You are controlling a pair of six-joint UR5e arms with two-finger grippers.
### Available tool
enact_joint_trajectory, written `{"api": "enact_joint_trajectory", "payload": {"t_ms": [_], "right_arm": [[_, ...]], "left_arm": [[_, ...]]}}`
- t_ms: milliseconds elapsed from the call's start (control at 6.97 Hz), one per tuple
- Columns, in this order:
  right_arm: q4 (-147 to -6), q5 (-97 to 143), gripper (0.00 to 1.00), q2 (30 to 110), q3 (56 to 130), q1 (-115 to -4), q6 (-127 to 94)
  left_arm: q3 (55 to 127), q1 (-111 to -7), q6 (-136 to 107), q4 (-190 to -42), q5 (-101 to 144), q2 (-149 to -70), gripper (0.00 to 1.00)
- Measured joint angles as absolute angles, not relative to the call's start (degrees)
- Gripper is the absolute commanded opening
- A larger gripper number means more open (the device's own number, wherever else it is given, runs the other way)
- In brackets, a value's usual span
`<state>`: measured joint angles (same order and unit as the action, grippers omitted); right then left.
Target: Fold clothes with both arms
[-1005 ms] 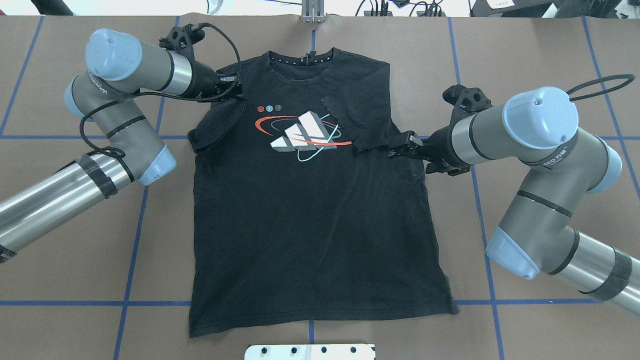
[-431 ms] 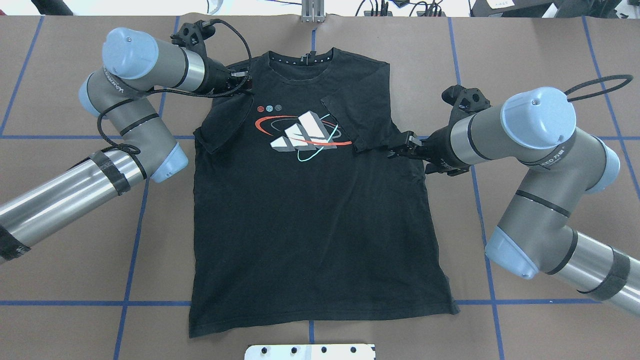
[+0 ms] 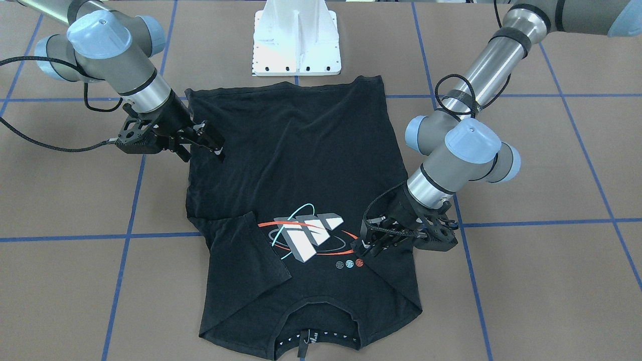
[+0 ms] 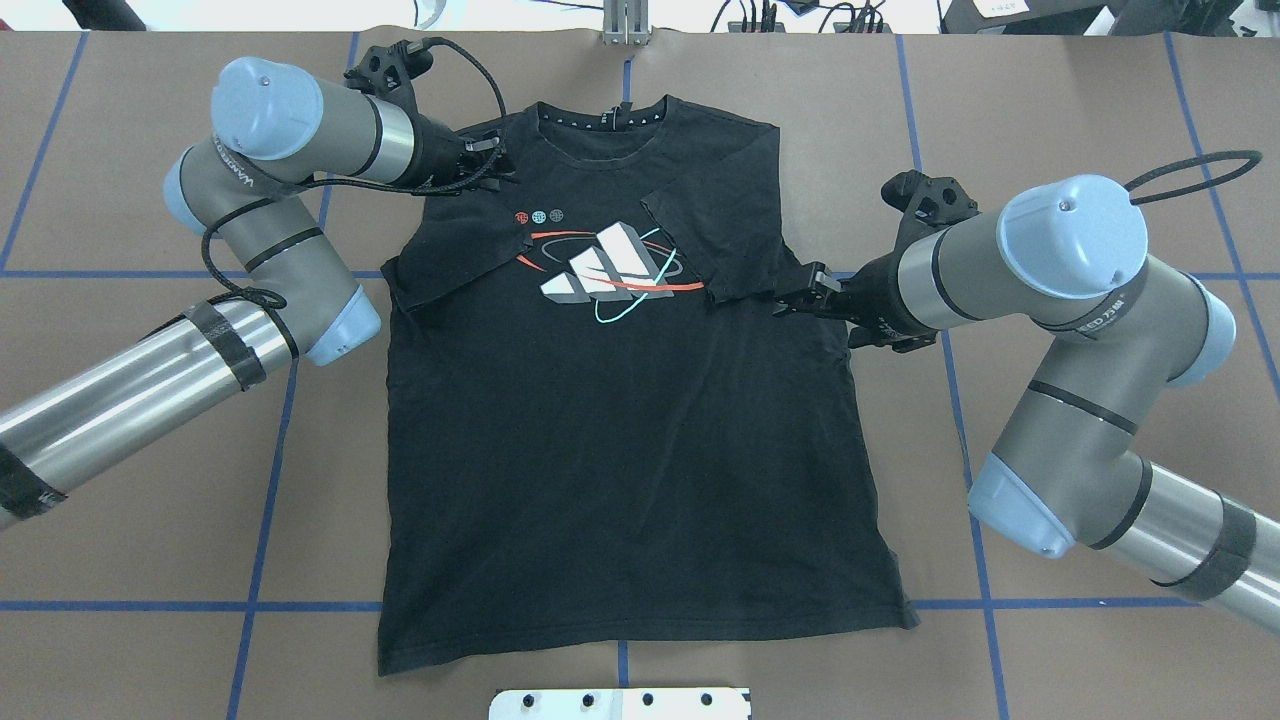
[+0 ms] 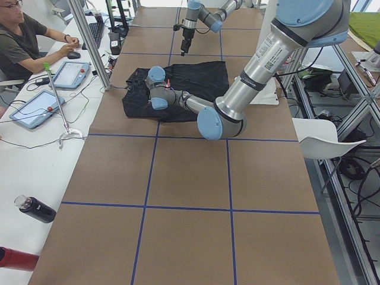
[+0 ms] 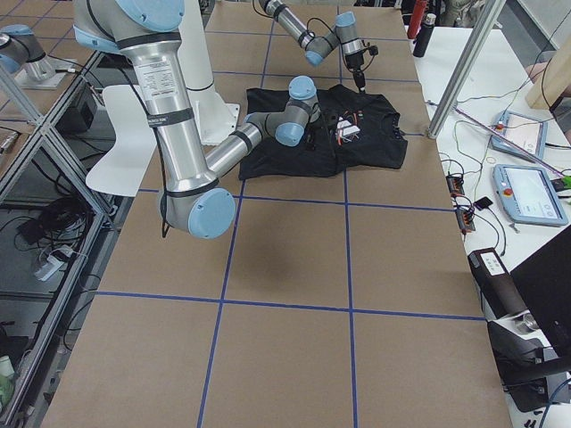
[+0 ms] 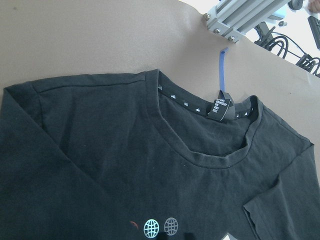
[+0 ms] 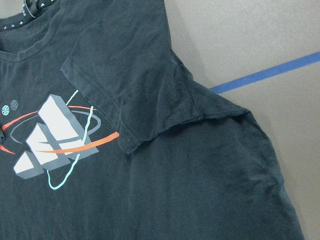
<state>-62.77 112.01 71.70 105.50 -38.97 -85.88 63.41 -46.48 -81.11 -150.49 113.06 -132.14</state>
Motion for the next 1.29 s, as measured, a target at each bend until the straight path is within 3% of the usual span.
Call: {"api": "enact_joint_trajectory", "payload": {"t_ms": [287, 574, 1005, 1292], "right_arm": [[-62.8, 111.9, 1.0, 72.2, 106.3, -38.9, -88.0], [-62.8, 110.3, 0.99, 74.2, 107.4, -36.6, -94.6], [-63.0, 97.2, 0.96, 86.3, 115.9, -22.3, -103.0], [-63.0, 85.7, 0.88, 94.0, 119.7, -10.3, -109.4]], "left_arm": [[67.9, -46.3, -84.9, -150.2, 113.9, -130.9, 0.98], [77.1, -46.2, -87.9, -149.5, 116.2, -125.8, 0.98], [89.9, -46.0, -88.8, -143.6, 117.0, -119.0, 0.98], [92.2, -45.9, -88.8, -142.3, 116.9, -117.2, 0.98]]}}
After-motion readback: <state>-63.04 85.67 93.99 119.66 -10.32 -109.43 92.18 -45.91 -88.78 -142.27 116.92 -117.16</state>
